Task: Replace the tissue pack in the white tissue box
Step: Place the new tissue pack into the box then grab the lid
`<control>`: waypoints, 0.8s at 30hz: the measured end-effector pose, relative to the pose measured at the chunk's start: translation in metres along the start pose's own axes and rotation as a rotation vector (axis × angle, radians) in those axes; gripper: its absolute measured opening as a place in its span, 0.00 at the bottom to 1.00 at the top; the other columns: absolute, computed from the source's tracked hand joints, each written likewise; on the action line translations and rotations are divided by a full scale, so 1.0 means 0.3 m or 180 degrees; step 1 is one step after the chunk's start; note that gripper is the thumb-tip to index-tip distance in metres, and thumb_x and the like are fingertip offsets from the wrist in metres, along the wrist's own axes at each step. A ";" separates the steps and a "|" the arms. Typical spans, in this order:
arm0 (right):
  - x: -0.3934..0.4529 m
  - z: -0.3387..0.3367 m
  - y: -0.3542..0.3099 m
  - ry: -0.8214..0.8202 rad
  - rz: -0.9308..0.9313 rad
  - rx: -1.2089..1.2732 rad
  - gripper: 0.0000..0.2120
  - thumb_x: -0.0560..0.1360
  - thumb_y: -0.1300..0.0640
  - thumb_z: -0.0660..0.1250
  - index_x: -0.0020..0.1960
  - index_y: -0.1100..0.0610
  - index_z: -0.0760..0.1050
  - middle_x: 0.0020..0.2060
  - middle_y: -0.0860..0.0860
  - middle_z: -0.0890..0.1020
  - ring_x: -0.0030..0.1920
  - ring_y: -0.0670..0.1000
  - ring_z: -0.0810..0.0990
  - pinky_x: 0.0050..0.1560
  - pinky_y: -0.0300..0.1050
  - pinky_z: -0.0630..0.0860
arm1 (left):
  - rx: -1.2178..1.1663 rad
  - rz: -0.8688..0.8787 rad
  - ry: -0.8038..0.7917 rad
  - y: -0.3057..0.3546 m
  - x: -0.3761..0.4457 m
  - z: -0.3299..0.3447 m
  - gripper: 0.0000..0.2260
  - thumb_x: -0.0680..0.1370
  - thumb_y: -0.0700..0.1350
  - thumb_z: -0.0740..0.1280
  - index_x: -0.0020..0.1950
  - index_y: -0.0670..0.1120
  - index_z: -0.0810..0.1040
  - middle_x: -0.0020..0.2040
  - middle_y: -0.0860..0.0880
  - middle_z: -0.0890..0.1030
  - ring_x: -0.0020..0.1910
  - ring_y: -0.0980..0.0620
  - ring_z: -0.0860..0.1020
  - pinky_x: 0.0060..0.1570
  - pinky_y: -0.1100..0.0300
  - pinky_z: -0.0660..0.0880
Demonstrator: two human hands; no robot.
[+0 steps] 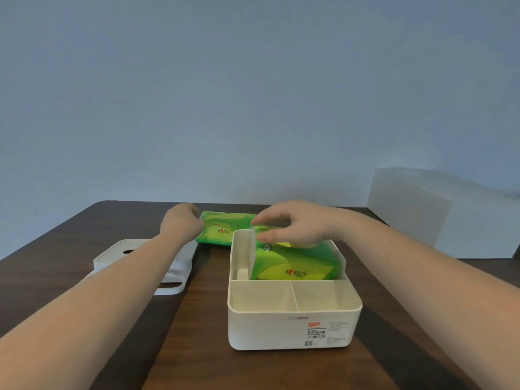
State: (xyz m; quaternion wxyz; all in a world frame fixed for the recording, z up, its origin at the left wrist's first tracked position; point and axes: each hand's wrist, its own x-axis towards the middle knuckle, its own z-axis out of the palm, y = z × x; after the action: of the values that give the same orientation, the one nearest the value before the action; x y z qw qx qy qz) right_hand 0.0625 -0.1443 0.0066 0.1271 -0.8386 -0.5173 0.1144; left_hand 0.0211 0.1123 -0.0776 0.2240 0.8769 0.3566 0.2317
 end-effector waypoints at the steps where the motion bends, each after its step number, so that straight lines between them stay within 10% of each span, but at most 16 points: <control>1: 0.002 -0.001 -0.009 0.0125 0.0026 0.0054 0.22 0.77 0.43 0.63 0.69 0.48 0.72 0.68 0.46 0.74 0.68 0.47 0.71 0.69 0.43 0.67 | -0.0033 -0.0022 0.0047 -0.005 -0.005 -0.018 0.19 0.76 0.44 0.64 0.67 0.44 0.75 0.64 0.45 0.79 0.63 0.43 0.76 0.54 0.51 0.75; 12: 0.174 0.100 -0.228 0.0834 0.0266 0.0420 0.13 0.78 0.53 0.63 0.60 0.55 0.78 0.59 0.53 0.81 0.60 0.53 0.78 0.59 0.44 0.72 | 0.0362 -0.0339 -0.0066 -0.229 -0.078 -0.215 0.10 0.78 0.44 0.61 0.56 0.44 0.77 0.48 0.47 0.77 0.45 0.47 0.74 0.48 0.53 0.75; 19: 0.341 0.244 -0.359 -0.0170 0.0699 -0.0022 0.13 0.77 0.56 0.60 0.54 0.63 0.78 0.46 0.57 0.79 0.41 0.57 0.77 0.44 0.46 0.78 | 0.0405 -0.0649 -0.0419 -0.392 -0.101 -0.217 0.20 0.80 0.47 0.57 0.69 0.40 0.70 0.65 0.42 0.76 0.61 0.43 0.76 0.59 0.53 0.72; 24: 0.412 0.287 -0.397 -0.0404 0.0999 0.0132 0.18 0.80 0.59 0.57 0.68 0.64 0.69 0.55 0.59 0.74 0.52 0.59 0.77 0.56 0.50 0.77 | 0.0131 -0.0848 -0.0432 -0.431 -0.102 -0.208 0.23 0.79 0.47 0.59 0.73 0.40 0.66 0.68 0.41 0.74 0.64 0.42 0.74 0.58 0.53 0.72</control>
State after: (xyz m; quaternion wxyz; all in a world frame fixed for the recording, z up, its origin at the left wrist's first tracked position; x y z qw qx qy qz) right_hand -0.0111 0.0262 -0.0423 0.0920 -0.8973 -0.3845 0.1963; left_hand -0.1012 0.1877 -0.1077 0.2583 0.8399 0.4586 0.1328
